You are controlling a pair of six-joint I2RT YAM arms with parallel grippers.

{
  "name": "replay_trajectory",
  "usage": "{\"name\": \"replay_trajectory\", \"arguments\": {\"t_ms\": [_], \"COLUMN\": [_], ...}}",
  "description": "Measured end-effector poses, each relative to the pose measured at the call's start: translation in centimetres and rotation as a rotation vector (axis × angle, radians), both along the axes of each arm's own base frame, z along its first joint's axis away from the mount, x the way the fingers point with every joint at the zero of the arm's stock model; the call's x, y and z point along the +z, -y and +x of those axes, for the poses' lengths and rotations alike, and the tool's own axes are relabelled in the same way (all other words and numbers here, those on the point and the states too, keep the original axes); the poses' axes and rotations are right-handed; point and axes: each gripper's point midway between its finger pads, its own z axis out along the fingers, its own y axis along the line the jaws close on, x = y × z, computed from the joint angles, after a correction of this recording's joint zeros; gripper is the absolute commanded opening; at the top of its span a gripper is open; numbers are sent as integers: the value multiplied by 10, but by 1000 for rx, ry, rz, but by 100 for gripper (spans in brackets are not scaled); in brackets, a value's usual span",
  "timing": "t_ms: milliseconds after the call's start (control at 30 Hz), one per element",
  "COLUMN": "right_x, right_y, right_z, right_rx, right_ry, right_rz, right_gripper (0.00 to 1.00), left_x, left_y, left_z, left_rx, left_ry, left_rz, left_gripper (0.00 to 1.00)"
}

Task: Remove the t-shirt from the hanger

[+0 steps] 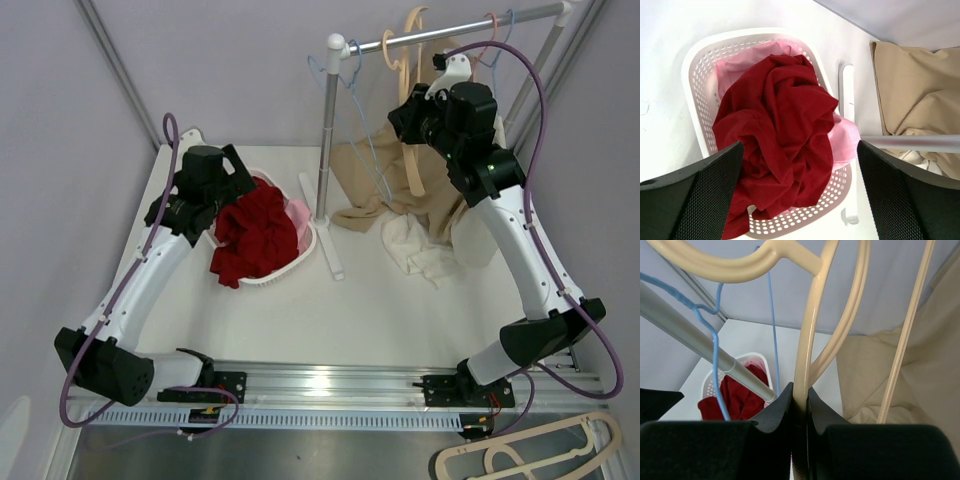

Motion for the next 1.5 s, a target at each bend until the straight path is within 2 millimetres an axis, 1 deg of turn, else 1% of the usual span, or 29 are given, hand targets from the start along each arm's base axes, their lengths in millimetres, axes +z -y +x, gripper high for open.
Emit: {"name": "replay_trajectory", "arguments": {"t_ms": [67,133,167,267,333,433,533,600,633,733,800,833,867,1067,1100,1167,1267,1300,1333,1400,1500], "right_x": [0,0,-2,-16,-25,-37,-42,-41,-41,-40,-38,-36,-35,-23,-20,-10,7,12,18,27,37], "right_y": [-6,-13,-17,-28,-34,-40,-41,-40,-38,-34,-33,-33,-34,-27,-25,-19,-7,-3,0,8,19], "right_z": [-1,-2,-2,-7,-9,-12,-13,-13,-13,-12,-13,-15,-16,-25,-27,-31,-41,-45,-49,-58,-69], "right_rx": [16,31,41,67,81,92,92,78,66,33,10,4,-4,-53,-62,-81,-114,-123,-132,-147,-163], "right_ry": [-1,-4,-11,-56,-81,-117,-130,-128,-125,-117,-109,-104,-98,-54,-47,-29,3,12,22,36,48], "right_rz": [0,-2,-8,-29,-42,-63,-74,-82,-87,-113,-133,-143,-152,-210,-214,-221,-225,-225,-221,-217,-210], "right_gripper": [15,22,22,24,33,33,34,36,39,40,41,46,48,50,59,63,66,72,75,84,89], "left_x": [2,1,0,0,-1,-1,-1,-1,-1,0,0,1,1,7,8,11,19,23,27,36,47], "left_y": [-1,0,0,2,3,3,3,3,4,6,8,8,9,9,9,8,5,5,4,4,4], "left_z": [-2,-2,-3,-4,-5,-5,-6,-6,-6,-7,-8,-8,-9,-12,-13,-15,-18,-19,-19,-20,-23], "left_rx": [-2,-5,-8,-15,-19,-20,-20,-22,-22,-30,-32,-32,-36,-36,-35,-28,-21,-18,-15,-10,-6], "left_ry": [4,1,-3,-5,-10,-10,-10,-8,-7,-6,-3,-2,0,16,19,29,45,52,60,80,102], "left_rz": [7,17,20,30,34,39,48,57,61,73,80,83,89,114,119,127,147,152,158,165,183], "left_gripper": [99,100,99,99,99,99,99,100,100,100,99,100,100,100,100,100,99,99,99,100,99]}}
